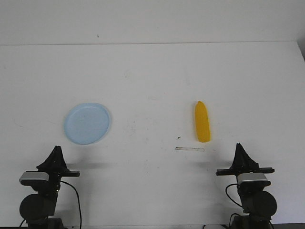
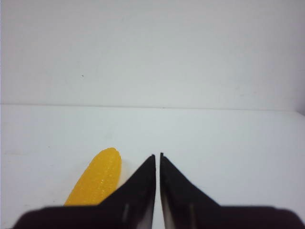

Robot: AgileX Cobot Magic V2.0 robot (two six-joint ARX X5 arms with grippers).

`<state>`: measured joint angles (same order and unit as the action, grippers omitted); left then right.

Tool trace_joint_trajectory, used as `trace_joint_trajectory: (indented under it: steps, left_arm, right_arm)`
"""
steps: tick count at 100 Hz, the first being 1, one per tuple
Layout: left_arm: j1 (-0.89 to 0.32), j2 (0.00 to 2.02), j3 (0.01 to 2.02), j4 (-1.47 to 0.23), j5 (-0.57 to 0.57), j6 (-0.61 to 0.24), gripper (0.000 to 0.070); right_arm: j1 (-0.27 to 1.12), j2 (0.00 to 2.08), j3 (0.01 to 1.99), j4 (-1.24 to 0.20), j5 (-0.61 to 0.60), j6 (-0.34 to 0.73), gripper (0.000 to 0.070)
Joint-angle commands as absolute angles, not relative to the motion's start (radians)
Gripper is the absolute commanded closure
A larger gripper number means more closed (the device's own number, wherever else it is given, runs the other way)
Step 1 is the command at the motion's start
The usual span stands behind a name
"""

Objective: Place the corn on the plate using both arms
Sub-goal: 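Move the left gripper forward toward the light blue plate's edge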

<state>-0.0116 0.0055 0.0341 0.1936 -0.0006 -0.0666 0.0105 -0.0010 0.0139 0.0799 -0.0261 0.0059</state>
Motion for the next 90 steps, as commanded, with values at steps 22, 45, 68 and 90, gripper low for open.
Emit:
trace_joint_trajectory:
  steps: [22,45,68,90]
  left_arm:
    - [-0.012,0.005,0.014,0.212,-0.063,-0.075,0.0699]
    - [-0.012,0.007,0.064,0.197,-0.075,-0.076,0.0699]
    - [-0.012,0.066,0.192,0.086,-0.078,-0.076,0.0699]
    - [-0.012,0.205,0.330,0.075,-0.078,-0.071,0.0699]
  right_arm:
    - [0.010,0.001,0.013,0.090,-0.026,0.002,0.0684]
    - [0.010,0.001,0.013,0.090,-0.026,0.002,0.0684]
    - [0.010,0.001,0.013,0.090,-0.026,0.002,0.0684]
    - [0.010,0.001,0.013,0.090,-0.026,0.002,0.0684]
